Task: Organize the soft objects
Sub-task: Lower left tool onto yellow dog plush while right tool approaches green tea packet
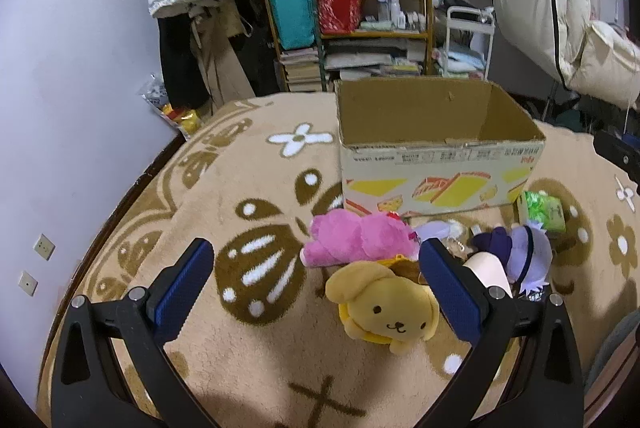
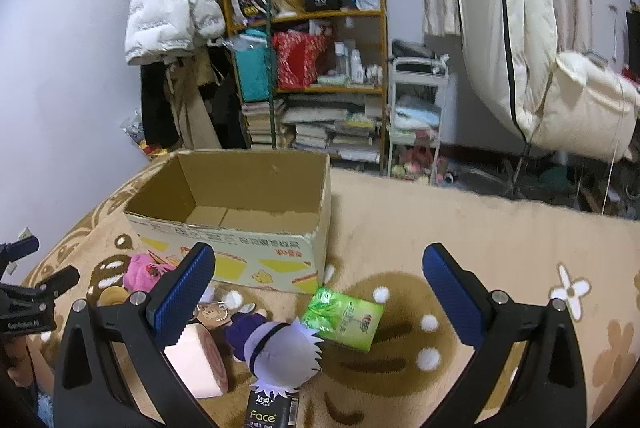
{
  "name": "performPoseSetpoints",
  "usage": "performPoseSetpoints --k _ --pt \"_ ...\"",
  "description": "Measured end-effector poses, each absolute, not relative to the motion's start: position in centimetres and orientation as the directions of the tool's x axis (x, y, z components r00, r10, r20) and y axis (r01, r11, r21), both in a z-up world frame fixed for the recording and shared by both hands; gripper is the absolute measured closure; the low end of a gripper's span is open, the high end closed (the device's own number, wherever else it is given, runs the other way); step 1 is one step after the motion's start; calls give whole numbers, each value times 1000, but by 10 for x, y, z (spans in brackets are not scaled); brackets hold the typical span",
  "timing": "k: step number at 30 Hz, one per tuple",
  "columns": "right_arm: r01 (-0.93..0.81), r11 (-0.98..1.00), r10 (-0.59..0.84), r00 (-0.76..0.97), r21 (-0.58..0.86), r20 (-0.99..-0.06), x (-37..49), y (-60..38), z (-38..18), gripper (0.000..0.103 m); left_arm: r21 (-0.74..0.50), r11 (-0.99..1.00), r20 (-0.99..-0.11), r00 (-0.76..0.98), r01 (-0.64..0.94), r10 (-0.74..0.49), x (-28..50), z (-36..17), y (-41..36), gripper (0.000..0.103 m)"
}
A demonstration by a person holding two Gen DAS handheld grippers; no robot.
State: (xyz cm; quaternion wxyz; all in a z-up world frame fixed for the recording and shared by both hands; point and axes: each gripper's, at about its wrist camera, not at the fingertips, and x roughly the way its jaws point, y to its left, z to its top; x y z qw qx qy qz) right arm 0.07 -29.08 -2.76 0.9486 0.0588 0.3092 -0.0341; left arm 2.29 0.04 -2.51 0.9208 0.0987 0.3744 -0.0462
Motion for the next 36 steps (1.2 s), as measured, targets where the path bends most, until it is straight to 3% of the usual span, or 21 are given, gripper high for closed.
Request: performPoseSetpoints --k 22,36 --pt "233 954 -5 637 186 -771 52 -323 -87 0 28 976 -857 509 215 -88 59 -69 -18 2" --pt "326 918 21 528 225 -849 71 -338 -129 0 32 959 -911 402 282 -88 68 -101 -35 2"
